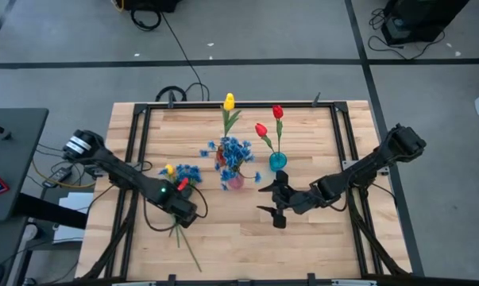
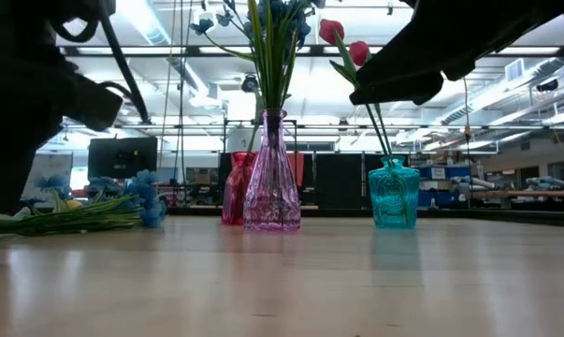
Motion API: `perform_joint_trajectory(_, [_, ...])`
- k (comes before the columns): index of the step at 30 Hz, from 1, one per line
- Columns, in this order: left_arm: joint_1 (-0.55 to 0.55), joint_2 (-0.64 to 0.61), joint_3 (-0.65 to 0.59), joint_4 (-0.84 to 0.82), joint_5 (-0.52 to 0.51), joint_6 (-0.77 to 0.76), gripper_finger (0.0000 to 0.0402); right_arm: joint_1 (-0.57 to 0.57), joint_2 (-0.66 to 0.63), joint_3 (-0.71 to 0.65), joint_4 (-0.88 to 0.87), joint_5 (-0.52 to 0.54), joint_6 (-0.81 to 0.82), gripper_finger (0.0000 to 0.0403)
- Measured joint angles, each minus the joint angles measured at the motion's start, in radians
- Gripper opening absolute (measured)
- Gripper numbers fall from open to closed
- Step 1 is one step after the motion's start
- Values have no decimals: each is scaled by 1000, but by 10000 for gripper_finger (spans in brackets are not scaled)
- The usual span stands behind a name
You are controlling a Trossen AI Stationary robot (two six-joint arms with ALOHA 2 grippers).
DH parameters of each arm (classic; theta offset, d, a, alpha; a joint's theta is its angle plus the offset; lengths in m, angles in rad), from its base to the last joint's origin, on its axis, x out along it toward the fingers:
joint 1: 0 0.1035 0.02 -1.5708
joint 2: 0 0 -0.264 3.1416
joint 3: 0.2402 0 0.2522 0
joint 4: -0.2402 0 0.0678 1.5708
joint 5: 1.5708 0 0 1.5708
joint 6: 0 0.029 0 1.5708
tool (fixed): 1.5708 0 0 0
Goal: Sort flowers into vase by color
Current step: Put the blue flowers into the pink transparent vase
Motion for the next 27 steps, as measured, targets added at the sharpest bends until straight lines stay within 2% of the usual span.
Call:
perform_joint_trajectory(9, [3, 14, 0, 10, -57, 53, 170, 0, 0, 0, 39, 2, 0, 280])
perform_joint_trajectory(27, [3, 114, 4, 68, -52, 166, 167, 0, 0, 0, 55, 1, 0, 280])
